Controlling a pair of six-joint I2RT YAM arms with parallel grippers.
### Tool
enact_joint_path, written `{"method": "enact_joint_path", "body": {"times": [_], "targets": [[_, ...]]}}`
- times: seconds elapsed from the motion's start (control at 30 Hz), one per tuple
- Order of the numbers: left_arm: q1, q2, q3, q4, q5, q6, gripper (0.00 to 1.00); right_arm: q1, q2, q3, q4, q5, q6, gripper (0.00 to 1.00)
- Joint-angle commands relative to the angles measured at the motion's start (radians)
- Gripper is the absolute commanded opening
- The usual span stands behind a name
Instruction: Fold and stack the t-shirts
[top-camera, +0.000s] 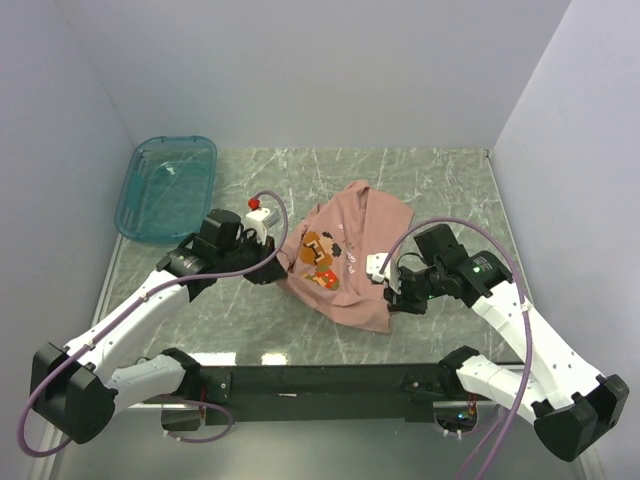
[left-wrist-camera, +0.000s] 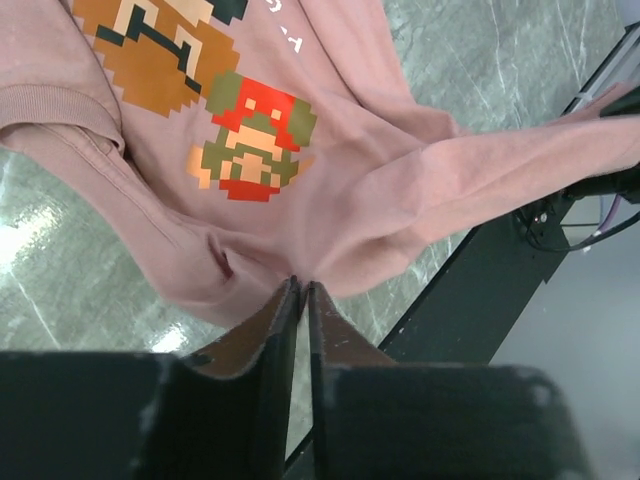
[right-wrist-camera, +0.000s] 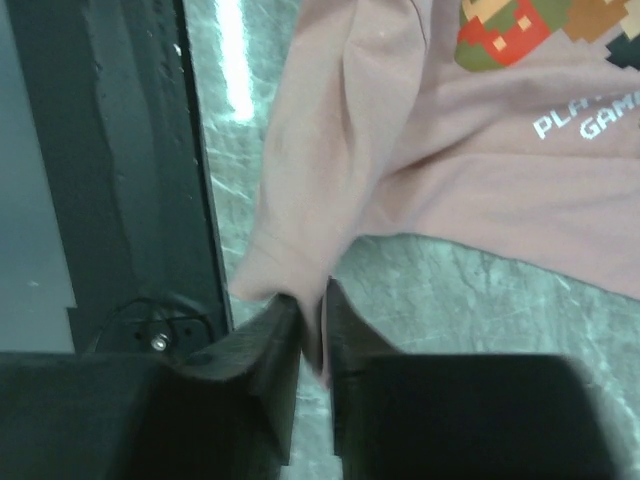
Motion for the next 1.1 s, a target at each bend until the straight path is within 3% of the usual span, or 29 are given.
{"method": "enact_joint_path", "body": {"times": [0.0, 0.03, 0.07, 0.13, 0.37, 0.57, 0.73, 1.07], "targets": [[0.003, -0.019, 0.005, 0.003, -0.019, -0.013, 0.17, 0.006, -0.019, -0.01, 0.042, 0.057, 0.013, 0.24], [0.003, -0.031, 0.01, -0.002, -0.047, -0.015, 0.31, 0.007, -0.021, -0.012, 0.045, 0.071, 0.014, 0.3], [0.003, -0.037, 0.011, -0.007, -0.058, -0.013, 0.39, 0.007, -0.021, -0.01, 0.045, 0.085, 0.016, 0.44], [0.003, -0.063, 0.019, -0.017, -0.087, -0.012, 0.57, 0.003, -0.033, -0.012, 0.051, 0.117, 0.022, 0.58], [0.003, -0.14, 0.036, -0.002, -0.263, 0.005, 0.84, -0.083, -0.062, -0.019, 0.132, 0.18, 0.064, 0.67], [0.005, -0.143, 0.054, 0.059, -0.421, 0.045, 0.91, -0.301, 0.056, 0.049, 0.268, 0.087, 0.178, 0.69], [0.006, -0.111, 0.036, 0.122, -0.555, 0.082, 0.92, -0.465, 0.235, 0.148, 0.425, 0.031, 0.395, 0.68], [0.017, -0.163, -0.055, 0.174, -0.612, 0.091, 0.94, -0.537, 0.69, 0.476, 0.576, 0.117, 0.8, 0.66]]}}
